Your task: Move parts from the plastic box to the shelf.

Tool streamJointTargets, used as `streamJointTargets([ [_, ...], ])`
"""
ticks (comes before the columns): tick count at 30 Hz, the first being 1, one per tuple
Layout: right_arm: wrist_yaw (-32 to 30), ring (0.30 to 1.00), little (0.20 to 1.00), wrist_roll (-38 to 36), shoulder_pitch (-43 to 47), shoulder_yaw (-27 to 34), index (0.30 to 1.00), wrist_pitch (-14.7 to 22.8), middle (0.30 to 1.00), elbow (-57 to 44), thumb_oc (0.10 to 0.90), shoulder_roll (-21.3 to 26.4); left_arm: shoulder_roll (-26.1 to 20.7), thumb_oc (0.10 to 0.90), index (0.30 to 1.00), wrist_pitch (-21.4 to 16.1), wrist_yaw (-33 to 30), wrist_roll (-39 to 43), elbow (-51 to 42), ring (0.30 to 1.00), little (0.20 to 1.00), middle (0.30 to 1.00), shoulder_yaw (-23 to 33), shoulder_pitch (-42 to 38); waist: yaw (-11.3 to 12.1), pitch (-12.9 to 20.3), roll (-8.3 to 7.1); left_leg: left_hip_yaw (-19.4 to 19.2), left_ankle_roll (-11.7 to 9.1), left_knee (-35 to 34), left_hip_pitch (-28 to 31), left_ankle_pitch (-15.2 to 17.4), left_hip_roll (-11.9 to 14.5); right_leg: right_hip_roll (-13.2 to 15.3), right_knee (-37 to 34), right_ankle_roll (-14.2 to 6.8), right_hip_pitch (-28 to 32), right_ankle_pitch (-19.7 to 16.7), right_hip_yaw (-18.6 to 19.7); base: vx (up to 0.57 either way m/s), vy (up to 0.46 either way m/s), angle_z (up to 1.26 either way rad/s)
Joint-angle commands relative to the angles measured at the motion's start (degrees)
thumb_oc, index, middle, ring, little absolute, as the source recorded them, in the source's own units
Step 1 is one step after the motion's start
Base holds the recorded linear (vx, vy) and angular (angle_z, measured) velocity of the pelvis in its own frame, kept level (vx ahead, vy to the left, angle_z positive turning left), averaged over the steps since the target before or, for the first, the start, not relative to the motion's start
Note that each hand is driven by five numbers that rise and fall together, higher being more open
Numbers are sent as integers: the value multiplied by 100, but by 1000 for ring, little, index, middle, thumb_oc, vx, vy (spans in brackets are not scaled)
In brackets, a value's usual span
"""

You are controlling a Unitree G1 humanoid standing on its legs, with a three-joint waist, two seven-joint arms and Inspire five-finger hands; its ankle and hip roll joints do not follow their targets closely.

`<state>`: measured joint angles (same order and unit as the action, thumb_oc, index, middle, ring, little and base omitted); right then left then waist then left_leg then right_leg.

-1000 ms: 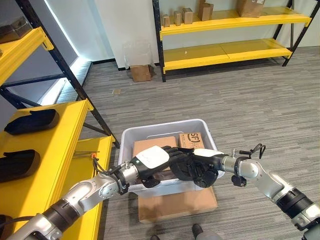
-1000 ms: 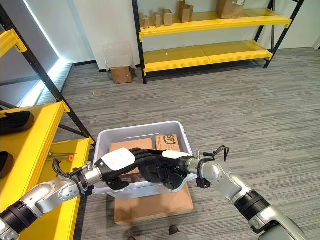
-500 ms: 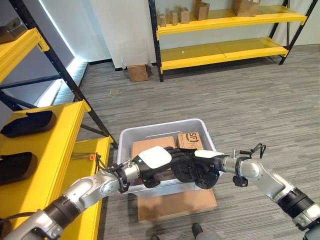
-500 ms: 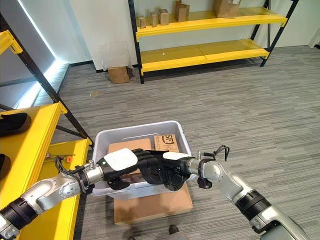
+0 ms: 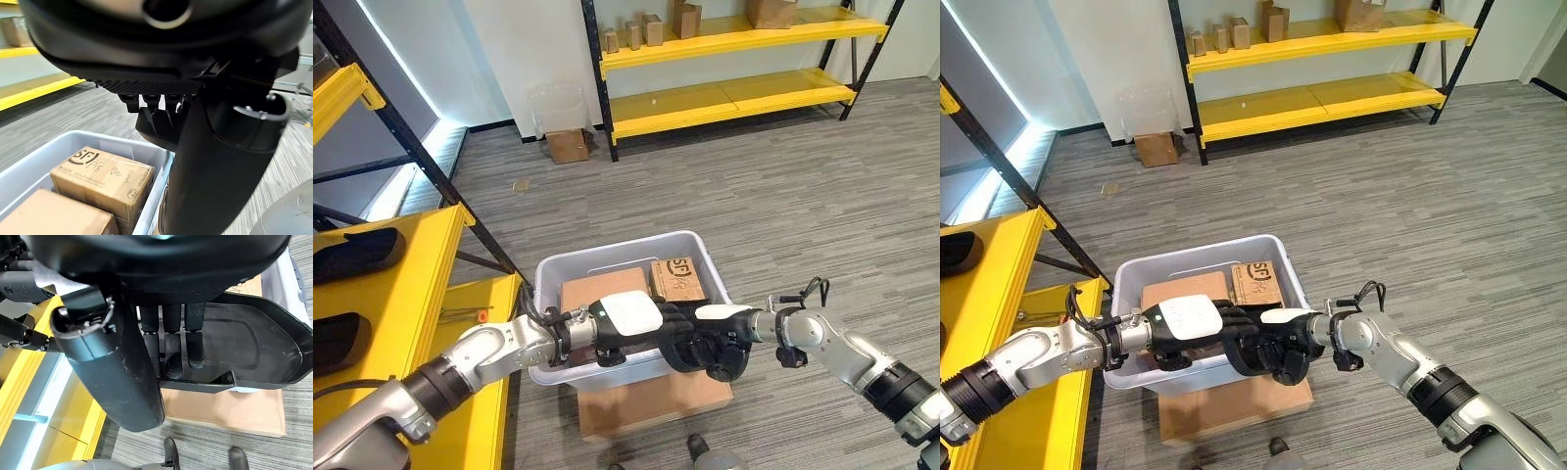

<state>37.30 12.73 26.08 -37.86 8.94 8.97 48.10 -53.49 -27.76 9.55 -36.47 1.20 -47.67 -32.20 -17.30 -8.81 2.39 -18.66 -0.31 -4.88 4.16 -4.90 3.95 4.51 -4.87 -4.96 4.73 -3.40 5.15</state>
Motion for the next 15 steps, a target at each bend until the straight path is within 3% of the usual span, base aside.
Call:
streamJointTargets([
  [1,-233,300,300,-729,1169,-60,300,684,300,-814,400,-192,171,900,1000,-273,-88,212,-327,1000,1000,1000,-351,-554,71,561,51,-96,-187,186,406,731,374,258,324,-536,-423,11,-520,0,0,0],
  [15,-164,300,300,-882,1359,-268,300,627,300,-891,400,-91,153,900,1000,-82,14,187,-699,1000,1000,1000,-951,-1236,-72,584,94,-161,-189,174,476,777,362,284,315,-575,-376,29,-523,6,4,-2],
])
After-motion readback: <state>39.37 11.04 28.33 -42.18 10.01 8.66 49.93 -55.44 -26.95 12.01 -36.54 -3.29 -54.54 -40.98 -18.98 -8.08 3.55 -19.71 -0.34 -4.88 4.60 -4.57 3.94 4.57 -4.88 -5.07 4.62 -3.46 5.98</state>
